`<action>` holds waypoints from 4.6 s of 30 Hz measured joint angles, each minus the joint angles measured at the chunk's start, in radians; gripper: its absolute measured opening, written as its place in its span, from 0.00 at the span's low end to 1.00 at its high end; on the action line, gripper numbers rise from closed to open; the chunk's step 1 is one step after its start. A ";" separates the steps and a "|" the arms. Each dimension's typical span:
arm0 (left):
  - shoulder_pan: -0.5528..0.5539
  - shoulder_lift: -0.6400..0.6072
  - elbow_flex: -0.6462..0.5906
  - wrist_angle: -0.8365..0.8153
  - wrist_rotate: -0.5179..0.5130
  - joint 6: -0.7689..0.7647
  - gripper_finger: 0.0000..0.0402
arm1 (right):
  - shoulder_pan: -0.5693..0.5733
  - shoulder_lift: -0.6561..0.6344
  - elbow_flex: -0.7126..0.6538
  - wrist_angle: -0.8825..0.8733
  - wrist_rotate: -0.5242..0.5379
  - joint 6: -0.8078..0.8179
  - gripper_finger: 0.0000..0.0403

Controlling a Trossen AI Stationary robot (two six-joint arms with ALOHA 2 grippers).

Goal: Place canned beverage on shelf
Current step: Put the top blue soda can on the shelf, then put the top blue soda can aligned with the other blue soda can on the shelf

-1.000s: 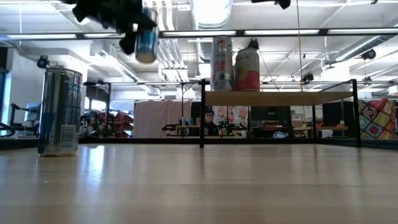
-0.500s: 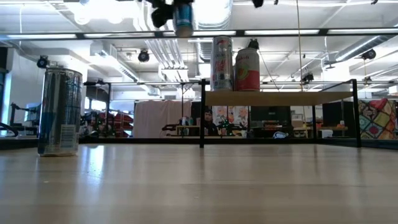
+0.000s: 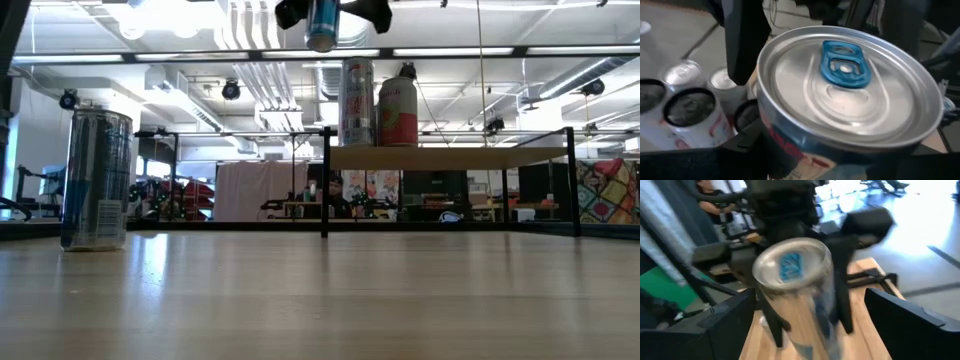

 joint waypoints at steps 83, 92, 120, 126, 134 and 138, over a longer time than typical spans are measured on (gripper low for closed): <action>-0.006 -0.504 -0.756 0.366 -0.212 -0.280 0.62 | -0.634 -0.114 -0.507 0.057 -0.145 -0.459 0.58; -0.006 -0.498 -0.712 0.339 -0.213 -0.280 0.63 | -0.638 -0.107 -0.467 0.005 -0.141 -0.461 0.65; -0.047 -0.458 -0.744 0.019 -0.274 -0.433 0.63 | -0.644 -0.241 -0.208 -0.198 -0.149 -0.274 0.75; -0.080 -0.557 -0.802 -0.010 -0.342 -0.528 0.63 | -0.644 -0.320 -0.254 -0.283 -0.147 -0.280 0.71; -0.265 -0.766 -1.047 0.130 -0.455 -0.789 0.63 | -0.644 -0.409 -0.323 -0.307 -0.143 -0.314 0.64; -0.439 -0.827 -1.151 0.215 -0.584 -0.907 0.62 | -0.642 -0.448 -0.327 -0.301 -0.146 -0.280 0.62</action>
